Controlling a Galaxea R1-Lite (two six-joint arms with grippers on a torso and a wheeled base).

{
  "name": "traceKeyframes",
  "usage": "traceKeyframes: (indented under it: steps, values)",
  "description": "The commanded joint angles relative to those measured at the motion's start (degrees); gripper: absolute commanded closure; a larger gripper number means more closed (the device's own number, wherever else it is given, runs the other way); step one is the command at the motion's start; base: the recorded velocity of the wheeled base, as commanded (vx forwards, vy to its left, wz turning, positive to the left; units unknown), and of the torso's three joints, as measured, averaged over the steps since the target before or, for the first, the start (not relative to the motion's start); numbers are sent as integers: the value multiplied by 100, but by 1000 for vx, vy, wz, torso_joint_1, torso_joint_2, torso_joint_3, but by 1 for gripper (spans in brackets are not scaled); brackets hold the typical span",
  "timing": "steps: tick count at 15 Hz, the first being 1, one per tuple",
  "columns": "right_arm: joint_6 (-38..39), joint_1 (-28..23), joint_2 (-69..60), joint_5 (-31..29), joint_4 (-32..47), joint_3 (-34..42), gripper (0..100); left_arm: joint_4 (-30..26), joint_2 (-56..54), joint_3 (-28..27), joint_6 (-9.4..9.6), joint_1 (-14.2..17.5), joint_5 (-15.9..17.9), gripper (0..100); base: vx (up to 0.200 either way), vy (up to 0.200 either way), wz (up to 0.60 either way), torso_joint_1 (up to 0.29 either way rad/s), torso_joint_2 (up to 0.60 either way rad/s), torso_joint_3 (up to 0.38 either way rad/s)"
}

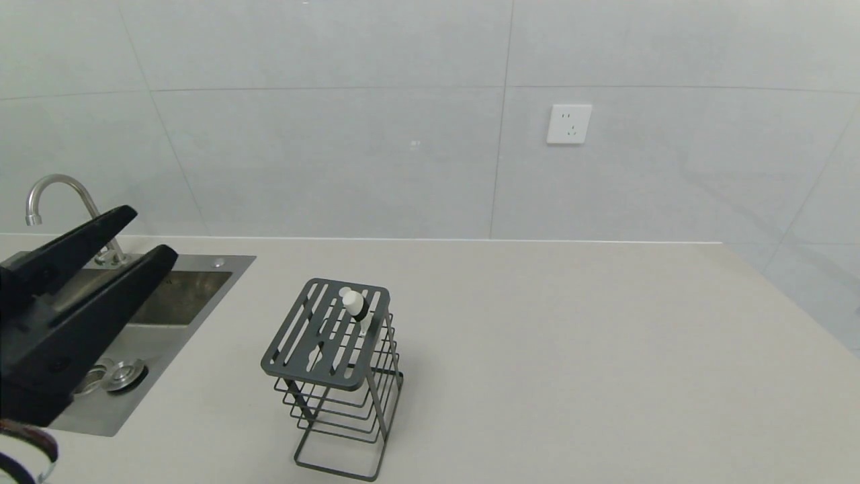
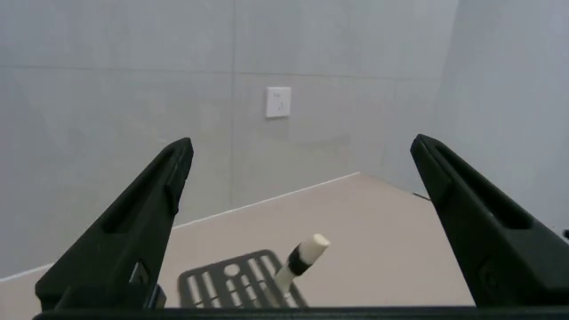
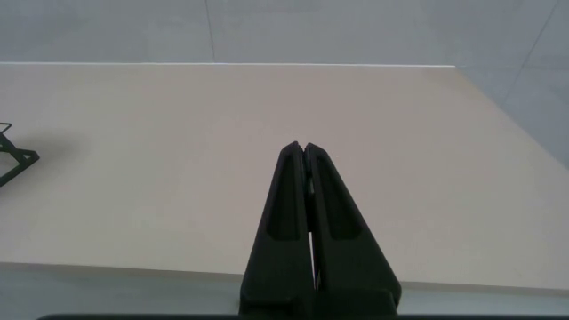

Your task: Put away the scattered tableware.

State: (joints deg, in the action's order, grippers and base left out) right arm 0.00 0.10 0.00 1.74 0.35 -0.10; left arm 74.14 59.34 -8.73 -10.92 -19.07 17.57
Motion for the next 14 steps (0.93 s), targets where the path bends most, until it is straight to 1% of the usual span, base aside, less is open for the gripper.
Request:
traceKeyframes:
  steps: [1,2,3,5,6,7,8,9,10,11,12,13,14]
  values:
    - [0,-1,9,1,0,1,100,4,-687,556,90,456,19,0,0,0,0,0,0,0]
    - [-9,-1,9,1,0,1,100,-40,-1206,873,108,579,45,0,0,0,0,0,0,0]
    - [-9,-1,9,1,0,1,100,-207,-1619,873,90,703,54,0,0,0,0,0,0,0]
    - [-9,-1,9,1,0,1,100,-910,-2814,873,90,966,54,0,0,0,0,0,0,0]
    - [-9,-1,9,1,0,1,100,-1394,-3412,873,73,1063,54,0,0,0,0,0,0,0]
    - [-9,-1,9,1,0,1,100,-1851,-3895,873,64,1089,54,0,0,0,0,0,0,0]
    - [-9,-1,9,-7,-9,1,100,-3152,-5047,873,99,1089,80,0,0,0,0,0,0,0]
    - [-9,-1,9,-7,-9,1,100,-3626,-5416,873,125,1098,98,0,0,0,0,0,0,0]
    - [-9,-1,9,-7,-9,1,100,-3802,-5363,864,301,1133,71,0,0,0,0,0,0,0]
    - [-9,-1,9,-7,-9,1,100,-3864,-5372,873,319,1283,54,0,0,0,0,0,0,0]
    - [-9,-1,9,-7,-9,1,100,-4312,-5398,873,328,1581,54,0,0,0,0,0,0,0]
    - [0,-1,9,-7,-9,1,100,-4997,-5679,873,292,1863,54,0,0,0,0,0,0,0]
    - [-9,-1,9,-7,-9,1,100,-5999,-5934,873,389,1915,28,0,0,0,0,0,0,0]
